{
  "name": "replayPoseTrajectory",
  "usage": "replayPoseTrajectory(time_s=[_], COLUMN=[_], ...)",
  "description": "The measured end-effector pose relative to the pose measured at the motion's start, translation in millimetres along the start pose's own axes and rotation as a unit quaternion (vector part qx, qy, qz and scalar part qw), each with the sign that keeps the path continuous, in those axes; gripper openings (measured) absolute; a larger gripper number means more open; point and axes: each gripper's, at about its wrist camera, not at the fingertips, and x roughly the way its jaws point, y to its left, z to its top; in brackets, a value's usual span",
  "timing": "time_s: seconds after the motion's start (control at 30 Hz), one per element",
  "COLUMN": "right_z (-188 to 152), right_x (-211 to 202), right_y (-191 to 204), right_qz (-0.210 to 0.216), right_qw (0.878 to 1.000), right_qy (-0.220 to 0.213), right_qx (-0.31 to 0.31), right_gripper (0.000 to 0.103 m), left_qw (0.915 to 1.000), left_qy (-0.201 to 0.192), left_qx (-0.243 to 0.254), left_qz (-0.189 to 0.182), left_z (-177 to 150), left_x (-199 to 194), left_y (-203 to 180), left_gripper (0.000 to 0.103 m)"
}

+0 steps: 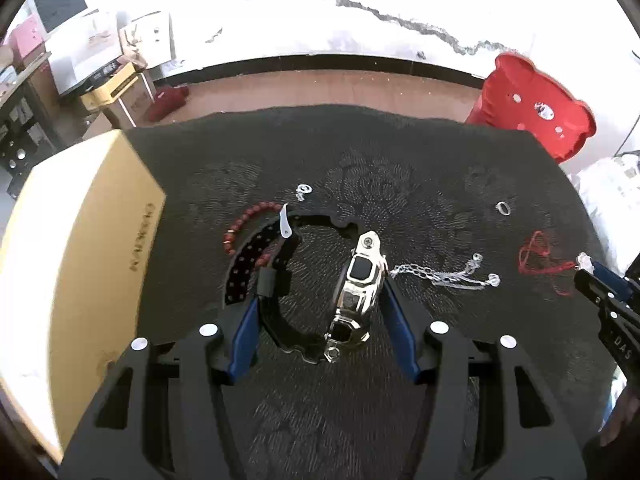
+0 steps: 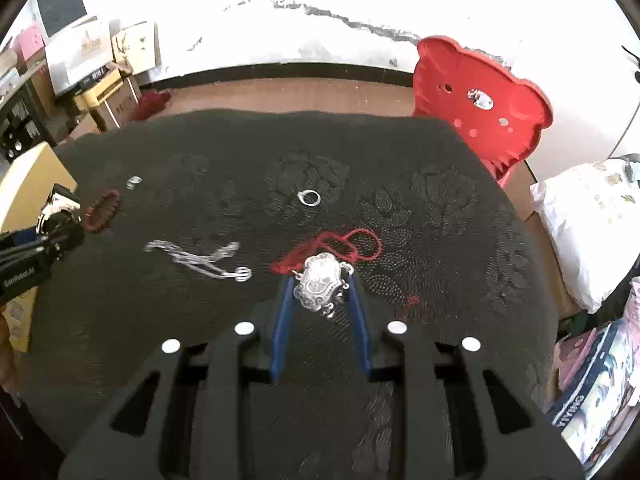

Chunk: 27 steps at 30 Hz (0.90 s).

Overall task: Organize jewelry
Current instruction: 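Lift the watch with the left tool while the right tool grasps the silver pendant charm, then carry the watch and pendant over the white box with both tools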

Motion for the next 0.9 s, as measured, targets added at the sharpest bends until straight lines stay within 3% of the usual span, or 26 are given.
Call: replayPoseTrajectory(time_s=[0.4,0.9], right_z=[-6.0,0.6], right_x=[-105.7,-186.3], right_y=[61.4,176.2], right_qz=[0.017,0.050], right_qw=[0.999,0.993], right_qy=[-0.039,-0.061], right_qx=[-0.032,-0.092], right_gripper=[0.028,0.028], left_qw=[0.9999,0.9981], left_qy=[-0.011,-0.034], left_qx=[-0.010,-0.044], left_qz=[-0.007,0.028], left_z=[-24.1,-46.7], left_x=[-91.7,-178.2], left_y=[34.5,116.4], left_gripper=[0.056,0.056])
